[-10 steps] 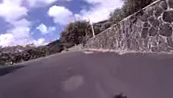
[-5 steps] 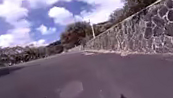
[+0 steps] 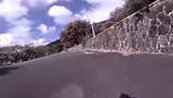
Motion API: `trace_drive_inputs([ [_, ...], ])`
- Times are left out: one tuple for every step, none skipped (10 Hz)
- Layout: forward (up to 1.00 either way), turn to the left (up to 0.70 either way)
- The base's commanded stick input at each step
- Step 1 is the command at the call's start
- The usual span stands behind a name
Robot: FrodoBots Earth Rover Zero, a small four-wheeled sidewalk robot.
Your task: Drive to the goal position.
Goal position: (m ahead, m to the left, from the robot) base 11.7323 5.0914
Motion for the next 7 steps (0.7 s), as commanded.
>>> trace_drive_inputs([
  [0.5,0.0],
  [0.5,0.0],
  [0.5,0.0],
  [0.5,0.0],
  [0.5,0.0],
  [0.5,0.0],
  [0.5,0.0],
])
